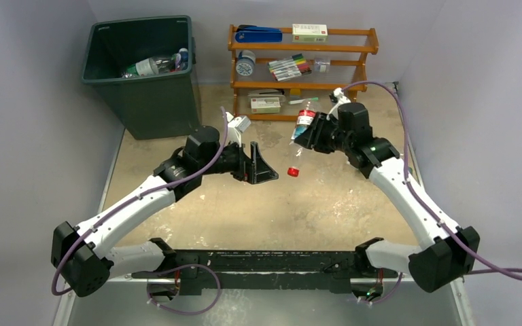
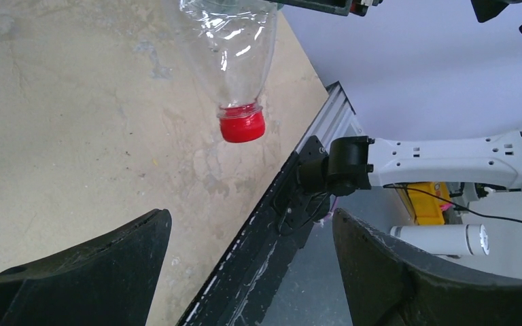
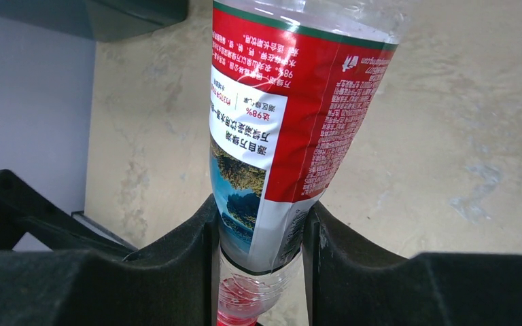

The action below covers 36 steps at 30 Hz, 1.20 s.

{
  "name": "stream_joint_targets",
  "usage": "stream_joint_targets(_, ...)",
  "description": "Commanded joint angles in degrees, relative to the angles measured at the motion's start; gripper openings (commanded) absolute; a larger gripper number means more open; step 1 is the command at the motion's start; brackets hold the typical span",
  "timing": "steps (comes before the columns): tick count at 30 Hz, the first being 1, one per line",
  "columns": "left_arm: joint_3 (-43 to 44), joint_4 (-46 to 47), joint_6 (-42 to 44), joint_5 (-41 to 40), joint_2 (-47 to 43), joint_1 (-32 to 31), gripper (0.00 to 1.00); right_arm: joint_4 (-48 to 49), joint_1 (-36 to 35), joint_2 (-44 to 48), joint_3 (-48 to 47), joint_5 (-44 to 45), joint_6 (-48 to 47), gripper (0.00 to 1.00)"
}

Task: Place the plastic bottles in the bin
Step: Pick up the plastic bottle at the center of the board.

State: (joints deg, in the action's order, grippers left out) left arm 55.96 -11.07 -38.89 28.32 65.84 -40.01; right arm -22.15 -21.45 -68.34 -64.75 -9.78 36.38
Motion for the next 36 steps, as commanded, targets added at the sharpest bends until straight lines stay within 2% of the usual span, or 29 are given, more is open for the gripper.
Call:
stream_joint_targets(1, -0.98, 6.17, -2.44, 1.91, -0.07, -0.7, 0.88, 2.86, -3.13, -2.07, -5.39, 3.17, -1.71, 0.21)
stream_joint_targets(9, -1.4, 7.08, -2.45, 0.68, 1.1, -1.38, 0.88, 3.92, -7.49, -5.28, -8.79, 2.37, -2.19, 0.2)
stream_joint_targets(20, -2.17, 8.03, -2.59, -1.24, 2.0, -1.73, 0.87, 6.25, -11.2, -5.15, -7.27, 0.29, -0.26, 0.18)
stream_joint_targets(36, -3.71, 10.85, -4.2, -4.76, 1.47, -1.89, 0.82, 8.54, -13.57, -5.22, -6.42, 0.29, 5.12, 0.18)
